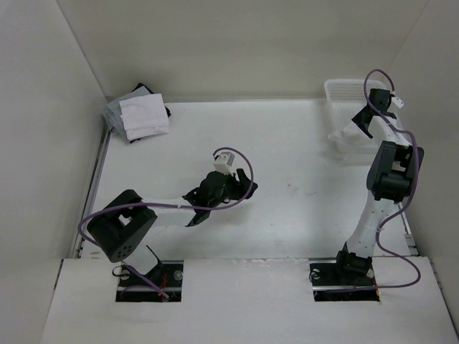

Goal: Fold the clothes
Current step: Grab the tank top from the pile

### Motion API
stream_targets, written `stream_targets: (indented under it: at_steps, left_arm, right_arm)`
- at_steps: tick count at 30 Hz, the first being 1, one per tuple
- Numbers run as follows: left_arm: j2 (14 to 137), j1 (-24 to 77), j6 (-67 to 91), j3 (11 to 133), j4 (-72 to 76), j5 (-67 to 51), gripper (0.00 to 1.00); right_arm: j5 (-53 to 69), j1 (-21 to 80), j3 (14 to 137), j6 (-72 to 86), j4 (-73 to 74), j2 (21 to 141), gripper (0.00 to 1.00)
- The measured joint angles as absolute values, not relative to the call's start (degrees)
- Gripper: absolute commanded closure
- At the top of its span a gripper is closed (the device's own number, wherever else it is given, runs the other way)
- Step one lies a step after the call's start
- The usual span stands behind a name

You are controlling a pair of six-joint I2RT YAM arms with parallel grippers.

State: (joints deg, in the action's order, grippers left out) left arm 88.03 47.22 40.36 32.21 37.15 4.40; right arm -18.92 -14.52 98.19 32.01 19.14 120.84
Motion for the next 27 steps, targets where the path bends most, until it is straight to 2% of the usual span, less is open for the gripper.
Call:
stream_targets:
  at_steps: [4,6,9,19,21,22,23,26,27]
  left_arm:
    - [88.0,46.4,41.4,32.1,37.8,3.6,0.42]
    - [88.0,45.7,42.2,31.6,38.2,2.7,0.42]
    - [88.0,44.4,43.3,30.6,38.8,1.8,0.42]
    - [87.0,38.1,47.0,27.7,40.7,-1.8,0.42]
    - [86.4,37.3,47.7,27.0,41.2,-2.4,0.42]
    - [86.1,36.7,48.1,26.7,41.6,-2.9,0.42]
    - [85.7,36.2,48.5,26.3,41.9,-3.3,0.42]
    - [85.0,35.2,49.0,25.8,42.3,-3.8,0.42]
    - [84.9,35.0,49.2,25.8,42.5,-3.9,0.42]
  right_arm:
    - [-15.7,-14.1,99.5,31.2,22.3,121.7,0.36]
    - [-14.2,-13.8,101.9,31.0,24.5,123.0,0.41]
    - [-11.9,-13.4,105.2,31.1,26.2,125.8,0.39]
    - [-11.2,-13.0,102.2,29.9,33.9,125.9,0.38]
    - [-12.7,-12.6,102.4,29.1,35.7,125.9,0.46]
    - [-13.2,-12.4,102.5,28.8,36.4,125.9,0.62]
    - [-13.8,-12.0,103.3,28.4,38.4,126.0,0.72]
    - [-14.2,-11.2,105.3,27.8,41.7,126.2,0.97]
    - [-14.1,-10.9,106.1,28.0,42.4,126.2,0.99]
